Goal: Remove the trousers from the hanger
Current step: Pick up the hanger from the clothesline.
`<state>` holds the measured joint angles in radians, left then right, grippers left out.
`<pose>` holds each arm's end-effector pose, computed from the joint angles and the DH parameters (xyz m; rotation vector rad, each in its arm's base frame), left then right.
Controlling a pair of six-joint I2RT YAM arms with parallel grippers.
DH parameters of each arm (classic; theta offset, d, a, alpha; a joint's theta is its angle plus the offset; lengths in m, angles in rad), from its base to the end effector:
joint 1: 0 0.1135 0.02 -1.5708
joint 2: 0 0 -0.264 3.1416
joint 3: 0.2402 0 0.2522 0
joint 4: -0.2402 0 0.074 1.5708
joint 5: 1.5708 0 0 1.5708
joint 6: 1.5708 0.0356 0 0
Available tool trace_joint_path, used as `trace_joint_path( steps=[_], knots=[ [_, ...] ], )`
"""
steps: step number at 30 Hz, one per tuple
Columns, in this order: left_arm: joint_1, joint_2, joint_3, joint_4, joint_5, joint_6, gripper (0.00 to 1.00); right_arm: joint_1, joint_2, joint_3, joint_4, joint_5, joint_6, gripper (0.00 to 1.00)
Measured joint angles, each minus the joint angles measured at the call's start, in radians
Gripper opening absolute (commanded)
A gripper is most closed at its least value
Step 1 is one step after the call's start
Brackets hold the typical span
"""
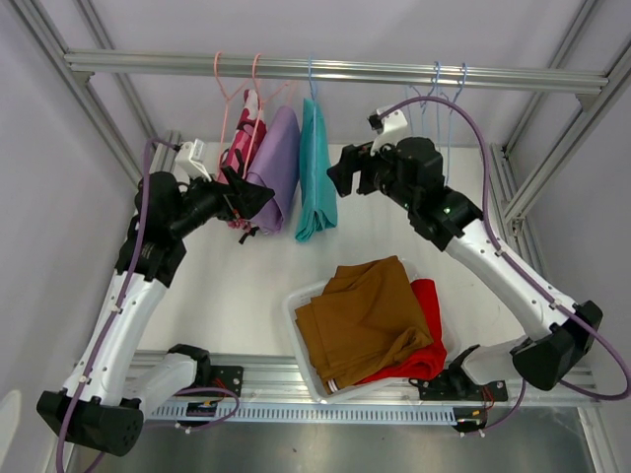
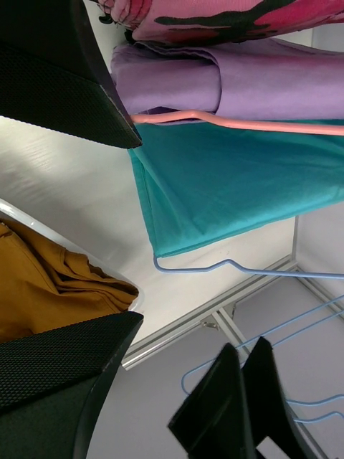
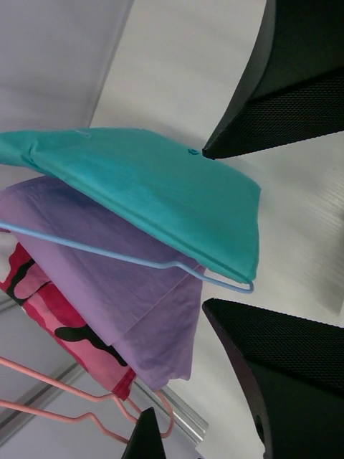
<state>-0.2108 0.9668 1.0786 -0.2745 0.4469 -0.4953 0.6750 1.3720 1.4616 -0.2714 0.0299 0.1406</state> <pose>0.2036 -0.0593 0.4006 0.0873 1.8020 -0.8979 0.2460 0.1955 0.4342 -0.4503 1.7294 0.5658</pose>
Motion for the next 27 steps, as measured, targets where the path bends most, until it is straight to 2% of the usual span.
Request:
trace_joint_path(
  steps=[6, 14, 27],
  knots=[
    [0.000, 0.002, 0.000, 0.000, -0.008, 0.001, 0.99, -0.113, 0.040, 0.000, 0.126, -0.209, 0.073, 0.82],
    [0.000, 0.002, 0.000, 0.000, -0.011, 0.008, 0.99, -0.183, 0.153, 0.007, 0.327, -0.455, 0.199, 0.81],
    [0.000, 0.013, 0.000, -0.005, -0.021, 0.018, 0.99, -0.182, 0.336, 0.103, 0.486, -0.597, 0.285, 0.78]
  ],
)
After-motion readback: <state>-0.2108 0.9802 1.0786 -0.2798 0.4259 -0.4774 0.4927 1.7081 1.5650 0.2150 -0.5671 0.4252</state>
